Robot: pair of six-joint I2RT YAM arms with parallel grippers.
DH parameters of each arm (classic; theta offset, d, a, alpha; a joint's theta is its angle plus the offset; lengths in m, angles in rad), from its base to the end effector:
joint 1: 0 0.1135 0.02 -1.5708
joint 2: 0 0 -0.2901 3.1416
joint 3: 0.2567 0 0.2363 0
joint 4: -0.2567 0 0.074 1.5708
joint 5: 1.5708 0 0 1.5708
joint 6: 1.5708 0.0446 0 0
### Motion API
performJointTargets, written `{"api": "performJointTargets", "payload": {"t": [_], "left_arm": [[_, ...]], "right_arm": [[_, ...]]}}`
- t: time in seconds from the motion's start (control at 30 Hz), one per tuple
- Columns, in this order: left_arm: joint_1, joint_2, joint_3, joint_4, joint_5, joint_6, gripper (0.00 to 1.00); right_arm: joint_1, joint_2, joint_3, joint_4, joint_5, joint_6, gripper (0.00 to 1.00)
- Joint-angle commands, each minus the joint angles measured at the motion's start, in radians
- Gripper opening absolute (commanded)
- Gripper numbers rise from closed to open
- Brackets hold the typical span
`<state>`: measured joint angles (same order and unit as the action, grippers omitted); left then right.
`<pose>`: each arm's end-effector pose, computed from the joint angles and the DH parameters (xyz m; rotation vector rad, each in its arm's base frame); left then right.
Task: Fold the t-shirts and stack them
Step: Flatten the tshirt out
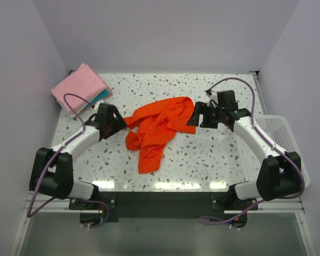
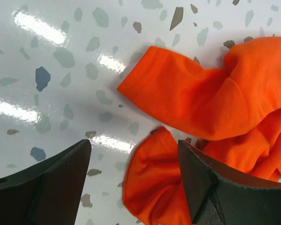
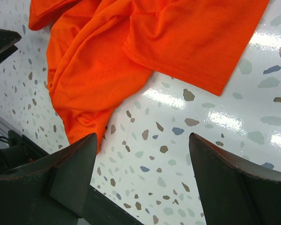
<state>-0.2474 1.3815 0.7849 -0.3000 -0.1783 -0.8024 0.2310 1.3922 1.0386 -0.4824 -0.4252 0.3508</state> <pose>0.2558 -0.0564 0.2275 -0.7486 2.3466 -0.2420 0.2688 0.0821 0.2911 -0.0564 2.4539 0.7759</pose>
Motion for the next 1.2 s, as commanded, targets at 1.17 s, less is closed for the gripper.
{"api": "performJointTargets", "payload": {"t": [1.17], "left_arm": [[0.045, 0.202, 0.016, 0.199, -0.019, -0.238, 0.52]], "right_arm": [[0.008, -0.038, -0.051, 0.019, -0.046, 0.001, 0.82]]}}
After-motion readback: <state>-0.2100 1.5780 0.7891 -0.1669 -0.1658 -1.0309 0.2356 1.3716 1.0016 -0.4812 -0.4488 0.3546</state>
